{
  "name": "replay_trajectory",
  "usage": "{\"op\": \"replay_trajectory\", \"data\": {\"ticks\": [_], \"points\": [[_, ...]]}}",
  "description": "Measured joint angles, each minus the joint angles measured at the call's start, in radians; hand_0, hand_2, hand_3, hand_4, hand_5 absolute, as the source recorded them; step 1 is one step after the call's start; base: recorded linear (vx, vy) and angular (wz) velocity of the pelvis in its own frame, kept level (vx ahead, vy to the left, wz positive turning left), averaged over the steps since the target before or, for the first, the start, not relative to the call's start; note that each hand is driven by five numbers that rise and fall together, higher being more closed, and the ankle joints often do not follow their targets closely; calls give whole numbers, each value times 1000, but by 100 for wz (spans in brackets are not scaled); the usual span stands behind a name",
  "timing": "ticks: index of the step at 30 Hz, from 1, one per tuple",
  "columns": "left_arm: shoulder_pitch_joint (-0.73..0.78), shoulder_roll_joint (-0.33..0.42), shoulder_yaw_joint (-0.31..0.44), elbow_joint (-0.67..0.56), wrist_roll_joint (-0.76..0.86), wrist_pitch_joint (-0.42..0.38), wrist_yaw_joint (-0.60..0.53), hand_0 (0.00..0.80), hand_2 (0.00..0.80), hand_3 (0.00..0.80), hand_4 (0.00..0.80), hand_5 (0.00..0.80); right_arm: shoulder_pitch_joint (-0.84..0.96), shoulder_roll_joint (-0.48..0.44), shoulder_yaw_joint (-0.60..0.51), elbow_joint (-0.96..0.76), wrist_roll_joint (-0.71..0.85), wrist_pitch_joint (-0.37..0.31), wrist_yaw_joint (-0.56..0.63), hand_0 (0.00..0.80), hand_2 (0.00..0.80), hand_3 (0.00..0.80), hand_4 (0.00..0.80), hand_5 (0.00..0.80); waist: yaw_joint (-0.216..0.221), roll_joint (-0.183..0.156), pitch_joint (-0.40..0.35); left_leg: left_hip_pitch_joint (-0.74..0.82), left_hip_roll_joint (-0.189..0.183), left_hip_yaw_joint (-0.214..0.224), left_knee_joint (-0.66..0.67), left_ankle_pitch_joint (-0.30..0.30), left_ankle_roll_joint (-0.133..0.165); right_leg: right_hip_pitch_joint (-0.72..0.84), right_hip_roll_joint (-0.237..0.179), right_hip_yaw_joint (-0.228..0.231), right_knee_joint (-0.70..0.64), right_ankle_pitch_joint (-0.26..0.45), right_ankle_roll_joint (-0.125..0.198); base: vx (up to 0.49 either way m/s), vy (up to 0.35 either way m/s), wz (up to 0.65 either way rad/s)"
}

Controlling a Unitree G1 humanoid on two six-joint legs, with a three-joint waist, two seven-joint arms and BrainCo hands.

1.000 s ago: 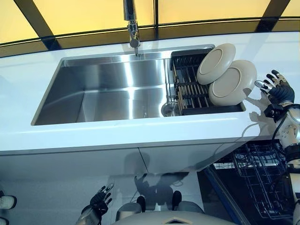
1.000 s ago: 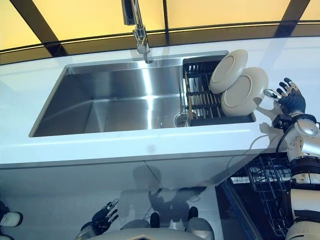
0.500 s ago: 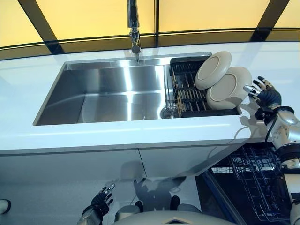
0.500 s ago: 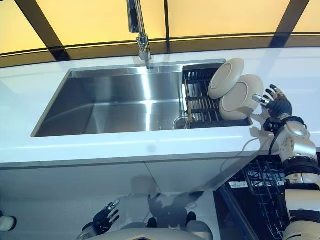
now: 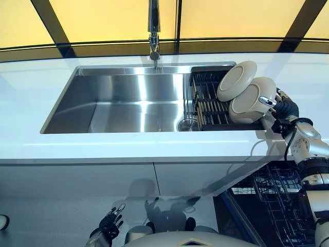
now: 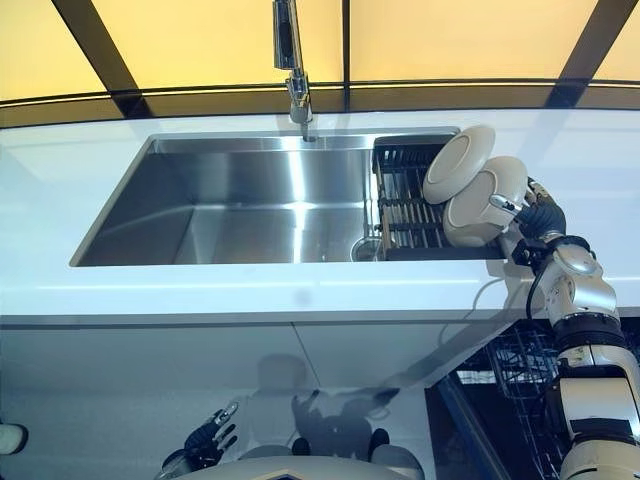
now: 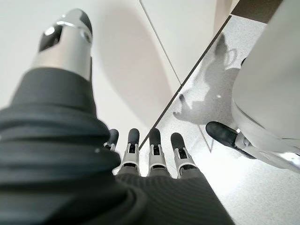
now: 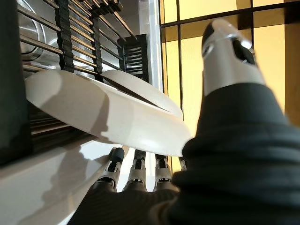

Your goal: Take plates into dishwasher

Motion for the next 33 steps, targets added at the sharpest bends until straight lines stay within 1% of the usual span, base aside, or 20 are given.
{"op": "replay_trajectory", "data": {"ticks": [4,5,6,7,8,9,16,20,27,33], "points": [[1,0,0,0,0,-1,0,0,0,0,0,0,-8,1,0,0,1,25,1,0,0,0,0,0,0,-3,-2,0,0,0,0,0,0,0,0,0,0,0,0,0,0,0],[1,0,0,0,0,-1,0,0,0,0,0,0,-11,2,0,0,1,34,1,104,104,104,104,104,0,-5,-3,0,0,0,0,0,0,0,0,0,0,0,0,0,0,0],[1,0,0,0,0,-1,0,0,0,0,0,0,-13,2,0,1,1,38,2,157,157,157,157,157,0,-5,-3,0,0,0,0,0,0,0,0,0,0,0,0,0,0,0],[1,1,0,0,0,-2,0,0,0,0,0,0,-18,3,2,7,2,45,9,439,439,439,439,439,0,-7,-4,0,0,0,0,0,0,0,0,0,0,0,0,0,0,0],[0,1,0,1,0,-2,0,0,0,0,0,0,-21,9,7,12,3,58,19,649,649,649,649,649,0,-7,-4,0,0,0,0,0,0,0,0,0,0,0,0,0,0,0],[1,1,0,1,0,-2,0,0,0,0,0,0,-21,15,14,15,4,62,25,800,800,800,800,800,1,-7,-4,0,0,-1,0,0,0,0,0,-1,0,0,0,0,0,0],[1,2,0,1,0,-12,0,0,0,0,0,0,-27,16,35,26,5,76,23,800,800,800,800,800,18,-7,-5,0,0,-1,0,0,0,1,0,-1,0,0,0,0,0,0],[-2,3,0,1,-1,-12,1,0,0,0,0,0,-42,20,39,33,-48,80,12,800,800,800,800,800,25,-8,-5,0,0,-3,0,0,0,1,-1,-3,0,0,0,-2,4,1],[-7,4,0,3,-2,-12,2,0,0,0,0,0,-74,9,48,52,-105,83,11,800,800,800,800,800,24,-10,-7,1,-1,-4,1,0,0,-1,-1,-5,0,2,-3,0,4,0],[-10,4,0,3,-2,-13,10,0,0,0,0,0,-88,-17,66,54,-140,83,-23,800,800,800,800,800,23,-18,-8,1,-1,-2,0,0,0,-4,0,-1,0,0,0,0,11,0]]}}
